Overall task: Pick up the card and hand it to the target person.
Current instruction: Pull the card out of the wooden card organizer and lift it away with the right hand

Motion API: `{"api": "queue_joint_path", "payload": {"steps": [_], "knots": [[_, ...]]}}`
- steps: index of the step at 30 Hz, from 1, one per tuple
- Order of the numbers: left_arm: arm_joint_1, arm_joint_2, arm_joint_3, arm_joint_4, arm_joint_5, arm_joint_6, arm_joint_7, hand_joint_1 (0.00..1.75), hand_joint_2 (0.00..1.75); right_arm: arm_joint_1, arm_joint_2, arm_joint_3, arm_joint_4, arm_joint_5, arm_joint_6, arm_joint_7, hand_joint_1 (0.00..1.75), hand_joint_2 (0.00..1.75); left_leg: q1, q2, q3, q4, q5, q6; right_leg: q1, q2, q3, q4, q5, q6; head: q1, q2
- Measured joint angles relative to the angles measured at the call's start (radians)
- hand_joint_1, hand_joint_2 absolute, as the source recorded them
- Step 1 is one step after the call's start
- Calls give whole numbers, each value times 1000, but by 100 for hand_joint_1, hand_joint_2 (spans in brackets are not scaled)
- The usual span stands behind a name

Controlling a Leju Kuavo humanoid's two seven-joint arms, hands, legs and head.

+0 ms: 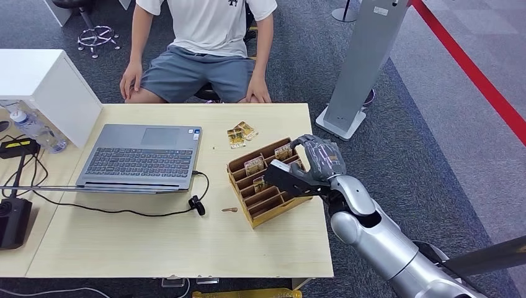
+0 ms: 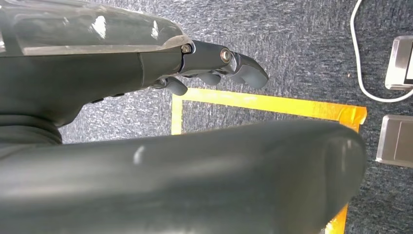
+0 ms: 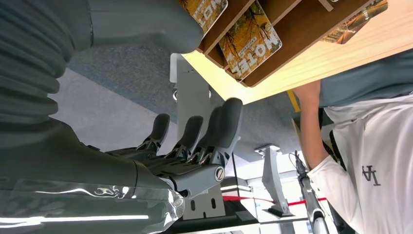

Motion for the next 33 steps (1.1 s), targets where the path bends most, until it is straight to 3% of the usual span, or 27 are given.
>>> {"api": "queue_joint_path", "payload": {"steps": [3, 9, 18, 27, 33], "knots": [[0, 0, -1, 0, 3, 2, -1, 0, 0, -6, 0, 6, 17, -13, 0, -5, 57, 175, 0, 0, 0, 0, 0, 0, 0, 0, 0, 0, 0, 0, 0, 0], [0, 0, -2, 0, 3, 8, -6, 0, 0, -13, 0, 20, 50, -41, -7, -23, 58, 175, 0, 0, 0, 0, 0, 0, 0, 0, 0, 0, 0, 0, 0, 0], [0, 0, -3, 0, 6, 12, -6, 0, 0, -16, 6, 41, 109, -62, -39, -44, 72, 175, 0, 0, 0, 0, 0, 0, 0, 0, 0, 0, 0, 0, 0, 0], [0, 0, -3, 0, 8, 14, -6, 0, 0, -16, 13, 44, 143, -70, -50, -50, 62, 175, 0, 0, 0, 0, 0, 0, 0, 0, 0, 0, 0, 0, 0, 0], [0, 0, -4, 0, 9, 13, -6, 0, 0, -16, 16, 44, 161, -66, -51, -56, 66, 175, 0, 0, 0, 0, 0, 0, 0, 0, 0, 0, 0, 0, 0, 0]]}}
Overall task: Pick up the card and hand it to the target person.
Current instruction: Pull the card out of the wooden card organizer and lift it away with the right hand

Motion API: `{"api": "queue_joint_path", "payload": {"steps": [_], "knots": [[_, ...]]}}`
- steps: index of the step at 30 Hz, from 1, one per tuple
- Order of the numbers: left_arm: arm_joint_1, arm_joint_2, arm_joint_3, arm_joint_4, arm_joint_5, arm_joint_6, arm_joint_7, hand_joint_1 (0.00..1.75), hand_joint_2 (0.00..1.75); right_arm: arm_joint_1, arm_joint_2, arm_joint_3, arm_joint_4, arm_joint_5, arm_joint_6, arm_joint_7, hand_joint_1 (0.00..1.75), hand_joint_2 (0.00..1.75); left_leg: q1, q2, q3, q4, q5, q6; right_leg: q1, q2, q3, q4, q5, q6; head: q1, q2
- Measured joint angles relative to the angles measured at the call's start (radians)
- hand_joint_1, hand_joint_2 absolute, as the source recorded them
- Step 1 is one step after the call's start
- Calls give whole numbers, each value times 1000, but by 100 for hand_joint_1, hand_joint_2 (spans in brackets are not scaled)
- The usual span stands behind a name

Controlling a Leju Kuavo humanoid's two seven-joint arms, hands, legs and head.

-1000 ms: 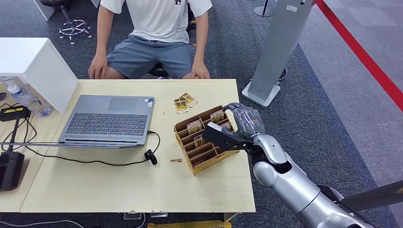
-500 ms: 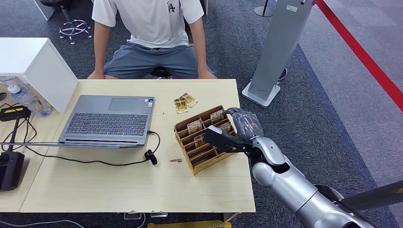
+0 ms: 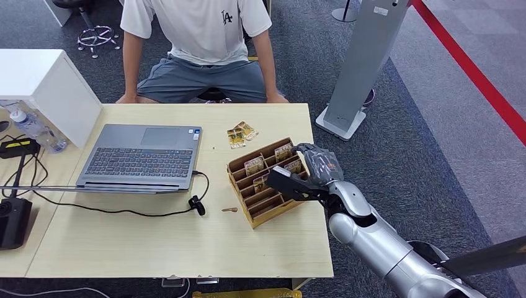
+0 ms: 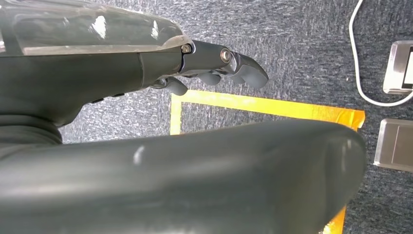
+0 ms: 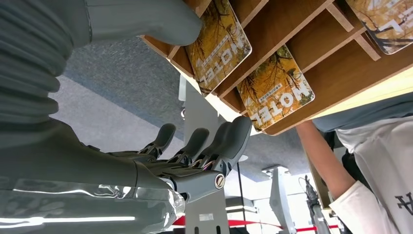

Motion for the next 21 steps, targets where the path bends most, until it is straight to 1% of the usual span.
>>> {"api": "queue_joint_path", "payload": {"steps": [6, 12, 18, 21], "knots": [[0, 0, -3, 0, 3, 0, 0, 0, 0, 1, 0, 0, 9, 2, 1, -1, 78, 175, 0, 0, 0, 0, 0, 0, 0, 0, 0, 0, 0, 0, 0, 0], [0, 0, -7, 0, 6, 0, 0, 0, 0, 4, 0, 0, 11, 2, 2, 0, 72, 175, 0, 0, 0, 0, 0, 0, 0, 0, 0, 0, 0, 0, 0, 0], [0, 0, -8, 0, 9, 0, 1, 0, 0, 10, 0, 0, 11, 2, 3, 3, 73, 175, 0, 0, 0, 0, 0, 0, 0, 0, 0, 0, 0, 0, 0, 0], [0, 0, -8, 0, 11, 1, 1, 0, 0, 13, 0, 0, 11, 1, 3, 4, 76, 175, 0, 0, 0, 0, 0, 0, 0, 0, 0, 0, 0, 0, 0, 0]]}}
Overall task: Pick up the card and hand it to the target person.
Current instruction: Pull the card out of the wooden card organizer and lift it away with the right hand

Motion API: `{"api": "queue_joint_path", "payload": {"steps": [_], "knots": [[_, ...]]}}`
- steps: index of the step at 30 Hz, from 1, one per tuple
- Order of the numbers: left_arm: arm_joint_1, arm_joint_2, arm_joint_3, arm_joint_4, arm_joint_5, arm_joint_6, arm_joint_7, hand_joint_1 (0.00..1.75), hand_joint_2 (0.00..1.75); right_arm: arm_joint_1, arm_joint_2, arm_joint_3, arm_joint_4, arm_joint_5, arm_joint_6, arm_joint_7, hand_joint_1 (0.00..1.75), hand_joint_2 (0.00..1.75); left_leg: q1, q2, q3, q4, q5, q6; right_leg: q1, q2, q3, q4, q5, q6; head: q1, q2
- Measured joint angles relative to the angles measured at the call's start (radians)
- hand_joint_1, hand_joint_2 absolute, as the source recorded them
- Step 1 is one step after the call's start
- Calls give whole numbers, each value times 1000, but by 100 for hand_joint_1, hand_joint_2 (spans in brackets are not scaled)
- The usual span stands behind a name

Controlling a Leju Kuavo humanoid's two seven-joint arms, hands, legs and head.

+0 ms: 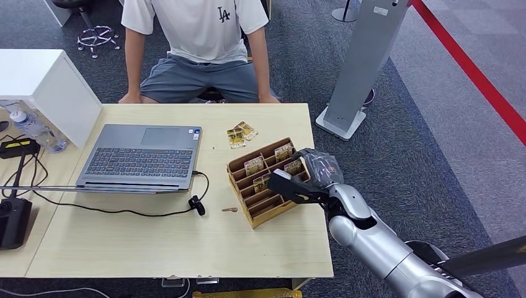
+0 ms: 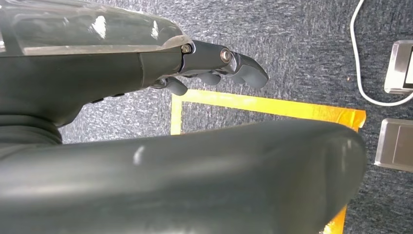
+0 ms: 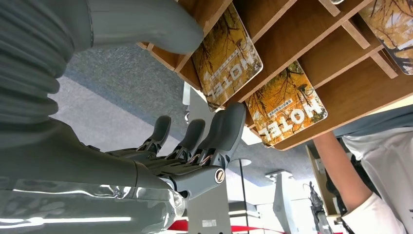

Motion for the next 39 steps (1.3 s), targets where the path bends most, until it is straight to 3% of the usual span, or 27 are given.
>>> {"api": "queue_joint_path", "payload": {"steps": [11, 24, 30, 34, 38, 39], "knots": [[0, 0, -1, 0, 2, 1, -3, 0, 0, 2, 0, 0, 0, -8, 1, 2, 109, 175, 0, 0, 0, 0, 0, 0, 0, 0, 0, 0, 0, 0, 0, 0], [0, 5, -4, 0, 7, 1, -3, 0, 0, 6, 2, 1, 1, -9, -1, 2, 118, 175, 0, 0, 0, 0, 0, 0, 0, 0, 0, 0, 0, 0, 0, 0], [0, 5, -4, 0, 7, 1, -4, 0, 0, 6, 3, 1, 1, -9, -1, 2, 140, 175, 0, 0, 0, 0, 0, 0, 0, 0, 0, 0, 0, 0, 0, 0], [0, 5, -4, 0, 7, 1, -4, 0, 0, 6, 3, 1, 1, -9, -1, 2, 143, 175, 0, 0, 0, 0, 0, 0, 0, 0, 0, 0, 0, 0, 0, 0], [0, 6, -5, 0, 5, 3, -5, 0, 175, 6, 3, 1, 1, -9, -3, 2, 173, 175, 0, 0, 0, 0, 0, 0, 0, 0, 0, 0, 0, 0, 0, 0], [0, 7, -5, 0, 3, 4, -7, 0, 175, 6, 4, 1, 1, -9, -3, 2, 173, 175, 0, 0, 0, 0, 0, 0, 0, 0, 0, 0, 0, 0, 0, 0]]}}
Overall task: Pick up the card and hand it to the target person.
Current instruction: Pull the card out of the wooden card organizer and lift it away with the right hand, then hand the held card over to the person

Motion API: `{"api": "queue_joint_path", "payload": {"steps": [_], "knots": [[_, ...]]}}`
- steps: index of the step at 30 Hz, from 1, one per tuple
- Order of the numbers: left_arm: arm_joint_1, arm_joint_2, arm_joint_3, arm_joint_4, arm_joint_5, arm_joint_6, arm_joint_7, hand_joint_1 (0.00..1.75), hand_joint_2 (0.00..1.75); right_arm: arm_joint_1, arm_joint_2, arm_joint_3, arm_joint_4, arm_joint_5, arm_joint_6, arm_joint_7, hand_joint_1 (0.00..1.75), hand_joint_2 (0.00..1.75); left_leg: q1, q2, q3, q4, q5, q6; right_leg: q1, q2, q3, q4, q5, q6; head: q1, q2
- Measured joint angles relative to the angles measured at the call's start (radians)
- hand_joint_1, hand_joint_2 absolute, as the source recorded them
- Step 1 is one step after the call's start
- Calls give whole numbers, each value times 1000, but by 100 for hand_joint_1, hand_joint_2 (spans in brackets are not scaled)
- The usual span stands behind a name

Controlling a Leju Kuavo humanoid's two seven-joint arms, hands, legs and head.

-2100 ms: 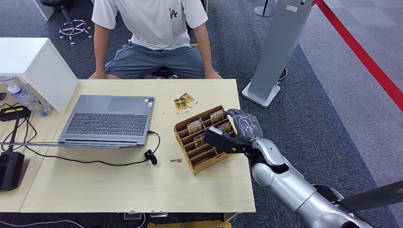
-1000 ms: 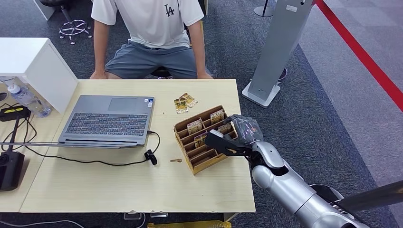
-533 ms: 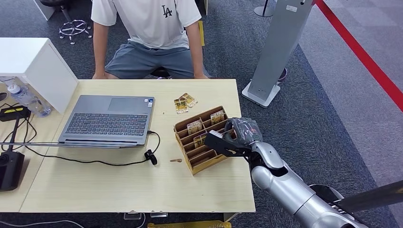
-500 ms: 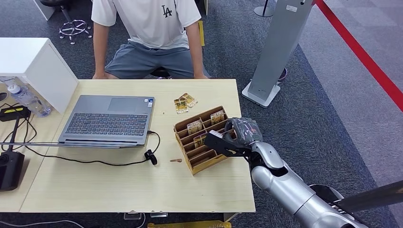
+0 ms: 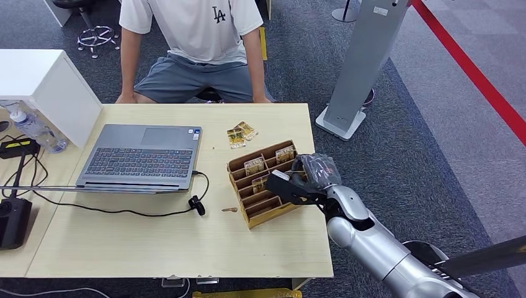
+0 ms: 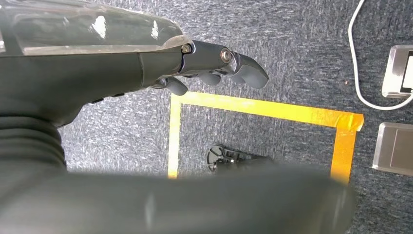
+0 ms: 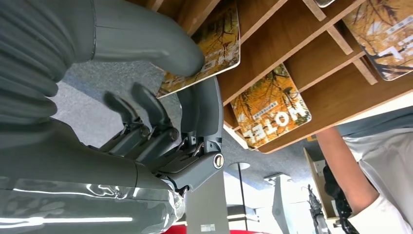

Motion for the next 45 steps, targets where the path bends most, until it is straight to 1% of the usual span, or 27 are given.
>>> {"api": "queue_joint_path", "payload": {"steps": [9, 12, 14, 16, 19, 25, 27, 29, 33, 38, 41, 45], "knots": [[0, 2, 0, 0, 15, 9, -5, 0, 175, -1, 0, 0, -3, 4, 1, 0, 173, 175, 0, 0, 0, 0, 0, 0, 0, 0, 0, 0, 0, 0, 1, 0], [0, 2, 0, 0, 16, 9, -5, 0, 175, -8, 0, 0, -15, -12, 17, 0, 173, 175, 0, 0, 0, 0, 0, 0, 0, 0, 0, 0, 0, 0, 0, 0], [0, 2, 0, 0, 16, 7, -4, 0, 175, -17, -1, -1, -28, -47, 43, -5, 173, 175, 0, 0, 0, 0, 0, 0, 0, 0, 0, 0, 0, 0, 1, 0], [0, 3, 0, 0, 17, 5, -4, 0, 175, -29, -3, -3, -47, -115, 81, -16, 173, 175, 0, 0, 0, 0, 0, 0, 0, 1, 0, 0, 0, 0, 1, 0], [1, 6, 0, 0, 21, -1, -5, 0, 175, -61, -18, -7, -89, -256, 140, -33, 173, 175, 0, 0, 0, 0, 0, 0, 0, 1, 0, 0, 0, 0, 0, 0], [1, 11, 0, 0, 25, -9, -5, 0, 175, -184, -70, -15, -201, -494, 255, -36, 173, 175, 0, 0, 0, 1, 0, 0, 0, 0, 0, 0, 1, 0, 1, 0], [1, 11, 0, 0, 25, -12, -7, 0, 175, -212, -87, -21, -234, -585, 273, -62, 173, 175, 0, 0, 0, 1, 0, 0, 0, 0, 0, 0, 1, 0, 2, 0], [1, 12, 0, 0, 25, -14, -9, 0, 175, -237, -100, -27, -262, -647, 276, -88, 173, 175, 0, 0, 0, 1, 0, 0, 0, 0, 0, 0, 1, 0, 1, 0], [1, 12, 0, 0, 25, -15, -10, 0, 175, -262, -115, -31, -300, -705, 261, -130, 173, 175, 0, 0, 0, 1, 0, 0, 0, 0, 0, 0, 1, 0, 1, 0], [-1, 11, 0, 0, 25, -14, -10, 0, 175, -260, -117, -30, -323, -687, 206, -166, 173, 175, 0, 0, 0, 1, 0, 0, 0, 0, 0, 0, 1, 0, 0, 0], [-2, 9, 0, 0, 27, -10, -9, 0, 175, -237, -109, -29, -325, -634, 115, -219, 173, 175, 0, 0, 0, 1, 0, 0, 0, 0, 0, 0, 1, 0, 0, 0], [-2, 3, -1, 0, 36, -2, -10, 0, 175, -181, -80, -29, -320, -503, -62, -299, 173, 175, 0, 0, 0, 1, 0, 0, 0, 0, 0, 0, 1, 0, 1, 0]]}}
